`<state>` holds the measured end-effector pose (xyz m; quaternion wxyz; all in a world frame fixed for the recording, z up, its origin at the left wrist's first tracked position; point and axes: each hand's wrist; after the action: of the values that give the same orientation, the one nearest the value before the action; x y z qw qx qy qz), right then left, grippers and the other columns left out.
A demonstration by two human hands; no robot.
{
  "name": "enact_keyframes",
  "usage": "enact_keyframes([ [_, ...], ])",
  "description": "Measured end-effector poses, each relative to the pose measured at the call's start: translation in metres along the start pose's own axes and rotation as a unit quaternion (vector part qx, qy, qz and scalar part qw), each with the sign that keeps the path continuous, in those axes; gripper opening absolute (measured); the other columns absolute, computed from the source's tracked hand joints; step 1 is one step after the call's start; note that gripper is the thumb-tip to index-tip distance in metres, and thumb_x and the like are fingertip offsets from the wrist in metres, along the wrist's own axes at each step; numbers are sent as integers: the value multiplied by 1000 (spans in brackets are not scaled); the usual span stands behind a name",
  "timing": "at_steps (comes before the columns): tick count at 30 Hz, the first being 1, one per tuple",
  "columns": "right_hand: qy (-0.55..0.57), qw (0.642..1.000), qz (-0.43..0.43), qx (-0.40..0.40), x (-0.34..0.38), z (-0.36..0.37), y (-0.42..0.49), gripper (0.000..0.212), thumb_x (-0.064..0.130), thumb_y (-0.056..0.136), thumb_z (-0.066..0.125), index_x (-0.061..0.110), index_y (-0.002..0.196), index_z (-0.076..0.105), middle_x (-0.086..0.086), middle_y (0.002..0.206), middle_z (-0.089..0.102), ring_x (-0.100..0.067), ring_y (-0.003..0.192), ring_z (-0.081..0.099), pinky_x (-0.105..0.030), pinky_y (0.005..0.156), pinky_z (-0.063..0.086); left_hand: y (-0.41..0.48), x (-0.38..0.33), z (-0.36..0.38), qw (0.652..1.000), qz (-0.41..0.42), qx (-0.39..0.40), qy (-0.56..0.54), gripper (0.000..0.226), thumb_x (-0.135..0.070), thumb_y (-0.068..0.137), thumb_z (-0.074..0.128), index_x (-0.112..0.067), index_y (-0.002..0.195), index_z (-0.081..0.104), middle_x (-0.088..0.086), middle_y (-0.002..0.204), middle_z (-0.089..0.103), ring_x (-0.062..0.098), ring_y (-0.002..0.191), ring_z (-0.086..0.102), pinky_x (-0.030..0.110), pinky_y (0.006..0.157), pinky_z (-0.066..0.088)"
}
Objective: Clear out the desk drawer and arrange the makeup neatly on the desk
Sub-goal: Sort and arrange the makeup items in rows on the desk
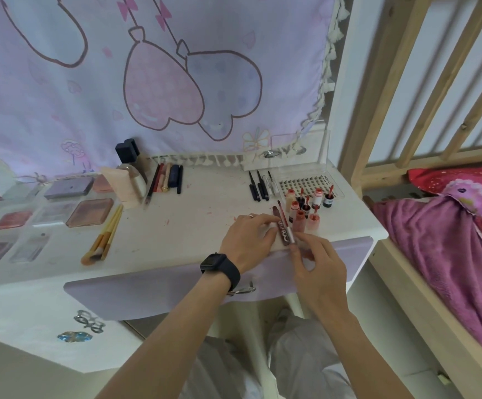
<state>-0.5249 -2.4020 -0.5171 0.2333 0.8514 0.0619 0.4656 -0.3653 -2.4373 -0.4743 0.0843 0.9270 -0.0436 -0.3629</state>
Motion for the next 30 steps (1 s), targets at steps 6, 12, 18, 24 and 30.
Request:
enact_keyframes([
  [6,-26,996,-83,-31,26,1,0,23,6,88,73,9,112,73,-8,110,69,-24,93,66,-36,84,57,-12,23,-26,999,-7,-30,27,30,-30,97,56,-38,125,64,-6,125,64,13,122,50,29,99,42],
  [12,-66,977,-193,63,51,39,7,26,9,86,75,14,112,73,0,114,69,-17,107,60,-26,93,45,-24,65,-76,993,-56,-58,84,32,-32,98,54,-39,128,61,-8,131,60,13,126,48,30,101,42],
  [18,-185,943,-202,189,66,99,25,39,37,94,63,19,128,66,0,139,61,-22,134,47,-41,108,45,-12,106,-126,978,-124,-38,162,38,-33,99,51,-33,137,53,-2,143,50,18,129,47,35,101,45],
  [24,-261,916,-134,275,58,125,51,65,70,92,19,42,148,38,9,162,30,-17,151,18,-38,123,16,30,130,-134,966,-141,-20,215,43,-36,99,49,-33,142,46,2,147,44,24,135,41,40,103,43],
  [30,-244,920,-122,282,59,125,50,66,70,93,20,42,150,37,10,163,28,-16,151,17,-39,125,14,71,139,-126,942,-145,-6,301,41,-42,101,38,-26,136,54,6,135,55,31,130,42,43,99,44],
])
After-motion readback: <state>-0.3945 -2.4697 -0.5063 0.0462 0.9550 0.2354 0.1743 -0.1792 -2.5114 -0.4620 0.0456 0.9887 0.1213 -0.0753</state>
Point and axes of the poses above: each hand's wrist, its own y-axis towards the middle knuckle, its own z-axis out of the palm, x = y × z
